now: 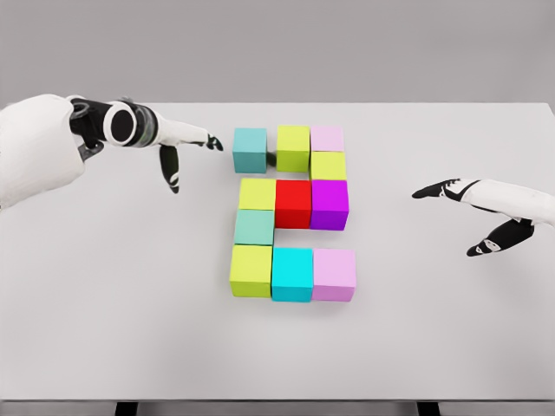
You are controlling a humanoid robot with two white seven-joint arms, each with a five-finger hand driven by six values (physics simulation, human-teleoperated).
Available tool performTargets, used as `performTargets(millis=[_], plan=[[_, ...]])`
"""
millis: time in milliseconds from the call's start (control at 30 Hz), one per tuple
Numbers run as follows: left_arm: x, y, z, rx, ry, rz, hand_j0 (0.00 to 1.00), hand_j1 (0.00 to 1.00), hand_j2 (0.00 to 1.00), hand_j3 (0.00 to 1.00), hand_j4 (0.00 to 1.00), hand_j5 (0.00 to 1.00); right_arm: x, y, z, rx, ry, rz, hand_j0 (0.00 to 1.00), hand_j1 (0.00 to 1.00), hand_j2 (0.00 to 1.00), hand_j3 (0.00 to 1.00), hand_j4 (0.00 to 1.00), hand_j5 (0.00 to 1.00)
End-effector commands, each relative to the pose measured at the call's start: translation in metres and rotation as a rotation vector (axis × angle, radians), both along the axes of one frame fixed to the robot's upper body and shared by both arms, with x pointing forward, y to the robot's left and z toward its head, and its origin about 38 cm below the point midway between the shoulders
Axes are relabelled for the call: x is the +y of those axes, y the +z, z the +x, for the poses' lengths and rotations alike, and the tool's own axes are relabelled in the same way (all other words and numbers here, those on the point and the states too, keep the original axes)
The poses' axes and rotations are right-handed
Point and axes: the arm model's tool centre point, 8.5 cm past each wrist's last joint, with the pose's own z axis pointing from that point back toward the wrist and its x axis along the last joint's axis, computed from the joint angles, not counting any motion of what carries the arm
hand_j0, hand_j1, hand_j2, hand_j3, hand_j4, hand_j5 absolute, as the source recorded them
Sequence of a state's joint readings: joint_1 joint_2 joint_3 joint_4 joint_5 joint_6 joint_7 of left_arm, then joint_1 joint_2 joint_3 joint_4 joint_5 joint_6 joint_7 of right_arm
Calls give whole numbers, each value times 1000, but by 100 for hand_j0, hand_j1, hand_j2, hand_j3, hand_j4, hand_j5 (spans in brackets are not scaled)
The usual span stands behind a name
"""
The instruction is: Assemble the squares on the desktop into the number 2
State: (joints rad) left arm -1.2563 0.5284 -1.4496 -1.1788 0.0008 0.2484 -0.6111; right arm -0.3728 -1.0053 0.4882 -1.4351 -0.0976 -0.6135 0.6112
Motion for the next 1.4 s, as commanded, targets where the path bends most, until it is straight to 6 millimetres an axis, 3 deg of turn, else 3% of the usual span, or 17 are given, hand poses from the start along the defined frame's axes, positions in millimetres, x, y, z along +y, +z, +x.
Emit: performTargets(millis=[0,267,1367], plan=[[-6,-3,5,1,6,3,100,100,100,100,100,100,-1,1,0,1,-4,3,100,100,100,100,100,100],[-21,-5,3,2,-20,1,100,100,100,100,100,100,-1,1,0,1,-4,3,100,100,100,100,100,100],[-19,-10,0,11,-24,2,100,100,100,100,100,100,-1,0,0,1,-5,-1,100,100,100,100,100,100]])
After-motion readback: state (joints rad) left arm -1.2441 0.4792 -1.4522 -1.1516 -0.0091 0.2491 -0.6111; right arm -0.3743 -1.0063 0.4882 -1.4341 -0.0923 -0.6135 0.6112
